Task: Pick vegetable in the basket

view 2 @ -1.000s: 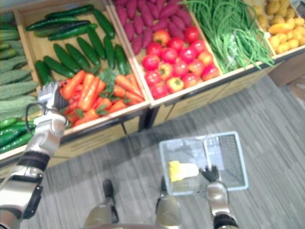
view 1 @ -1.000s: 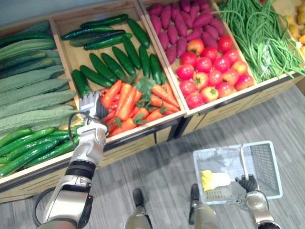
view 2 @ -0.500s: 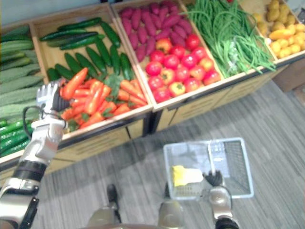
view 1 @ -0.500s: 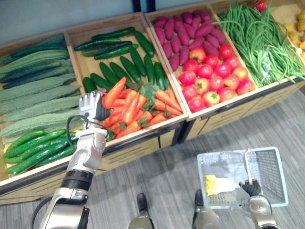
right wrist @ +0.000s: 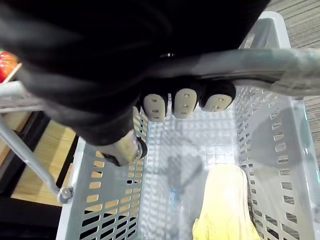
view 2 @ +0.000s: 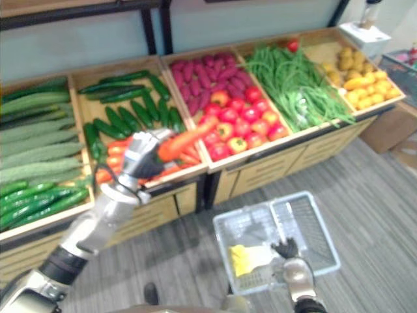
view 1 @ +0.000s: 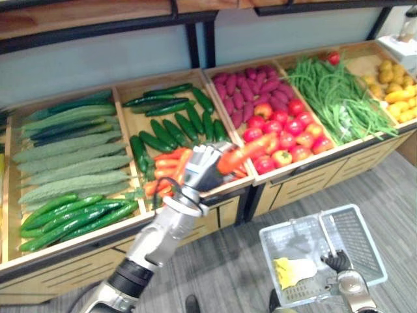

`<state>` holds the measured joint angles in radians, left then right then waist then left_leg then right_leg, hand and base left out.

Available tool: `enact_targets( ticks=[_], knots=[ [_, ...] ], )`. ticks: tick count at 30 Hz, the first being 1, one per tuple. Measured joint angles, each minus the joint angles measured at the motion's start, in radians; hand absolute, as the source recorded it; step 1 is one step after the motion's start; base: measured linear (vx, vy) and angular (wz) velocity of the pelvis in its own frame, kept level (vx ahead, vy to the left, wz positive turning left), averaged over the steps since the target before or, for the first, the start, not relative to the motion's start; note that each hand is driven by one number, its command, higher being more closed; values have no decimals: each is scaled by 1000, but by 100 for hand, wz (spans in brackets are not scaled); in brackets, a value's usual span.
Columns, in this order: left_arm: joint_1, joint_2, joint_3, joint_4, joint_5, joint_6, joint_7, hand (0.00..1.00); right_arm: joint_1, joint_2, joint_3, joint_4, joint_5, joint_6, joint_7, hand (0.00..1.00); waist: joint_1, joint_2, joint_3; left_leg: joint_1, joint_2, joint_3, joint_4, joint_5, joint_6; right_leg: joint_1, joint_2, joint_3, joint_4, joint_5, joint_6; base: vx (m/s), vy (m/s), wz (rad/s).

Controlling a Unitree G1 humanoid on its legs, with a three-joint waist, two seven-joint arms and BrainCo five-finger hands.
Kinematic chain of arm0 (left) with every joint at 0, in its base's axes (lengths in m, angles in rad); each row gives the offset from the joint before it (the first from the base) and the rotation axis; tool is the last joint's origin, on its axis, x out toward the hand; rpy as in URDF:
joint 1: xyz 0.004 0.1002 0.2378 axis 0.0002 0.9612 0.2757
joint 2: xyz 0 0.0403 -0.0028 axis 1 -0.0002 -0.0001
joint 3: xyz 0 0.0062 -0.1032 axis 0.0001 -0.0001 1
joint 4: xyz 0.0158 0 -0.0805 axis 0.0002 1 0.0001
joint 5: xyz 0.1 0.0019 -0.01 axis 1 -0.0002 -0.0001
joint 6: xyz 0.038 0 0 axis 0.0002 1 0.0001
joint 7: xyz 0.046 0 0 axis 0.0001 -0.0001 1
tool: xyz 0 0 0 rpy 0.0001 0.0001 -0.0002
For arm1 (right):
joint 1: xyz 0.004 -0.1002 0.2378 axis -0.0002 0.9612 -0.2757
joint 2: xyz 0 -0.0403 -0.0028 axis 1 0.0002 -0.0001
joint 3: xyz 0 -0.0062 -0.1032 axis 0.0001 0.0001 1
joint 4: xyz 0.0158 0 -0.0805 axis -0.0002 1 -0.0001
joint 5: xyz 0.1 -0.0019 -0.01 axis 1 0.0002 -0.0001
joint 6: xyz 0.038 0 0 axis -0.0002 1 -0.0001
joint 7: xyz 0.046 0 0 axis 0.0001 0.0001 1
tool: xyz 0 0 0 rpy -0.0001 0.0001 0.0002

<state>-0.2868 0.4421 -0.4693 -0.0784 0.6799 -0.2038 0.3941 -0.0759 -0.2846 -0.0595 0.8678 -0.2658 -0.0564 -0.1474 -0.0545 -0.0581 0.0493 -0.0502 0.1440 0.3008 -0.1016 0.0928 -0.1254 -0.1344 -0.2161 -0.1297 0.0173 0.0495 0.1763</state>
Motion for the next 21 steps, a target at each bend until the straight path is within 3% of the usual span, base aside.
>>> enact_targets(
  ticks=[6, 13, 21],
  knots=[
    [-82, -135, -175, 153, -8, -12, -50, 100, -21, -40, 78, -141, -17, 13, 68, 100, -27, 4, -19, 24, 15, 65, -1, -5, -6, -16, 24, 69, -17, 20, -3, -38, -20, -34],
    [-163, -281, -317, 415, -5, 12, -96, 100, -32, -52, 87, -316, 10, 82, 99, 100, -68, 8, -26, 67, 27, 132, -1, -12, -16, -21, 44, 139, -16, 37, -9, -18, -19, -29],
    [-194, -384, -366, 562, -5, 16, -126, 100, -30, -51, 90, -474, 122, 96, 108, 100, -76, 6, -29, 83, 39, 157, -1, -21, -27, -24, 53, 162, -15, 37, -1, -16, -18, -10]
  ],
)
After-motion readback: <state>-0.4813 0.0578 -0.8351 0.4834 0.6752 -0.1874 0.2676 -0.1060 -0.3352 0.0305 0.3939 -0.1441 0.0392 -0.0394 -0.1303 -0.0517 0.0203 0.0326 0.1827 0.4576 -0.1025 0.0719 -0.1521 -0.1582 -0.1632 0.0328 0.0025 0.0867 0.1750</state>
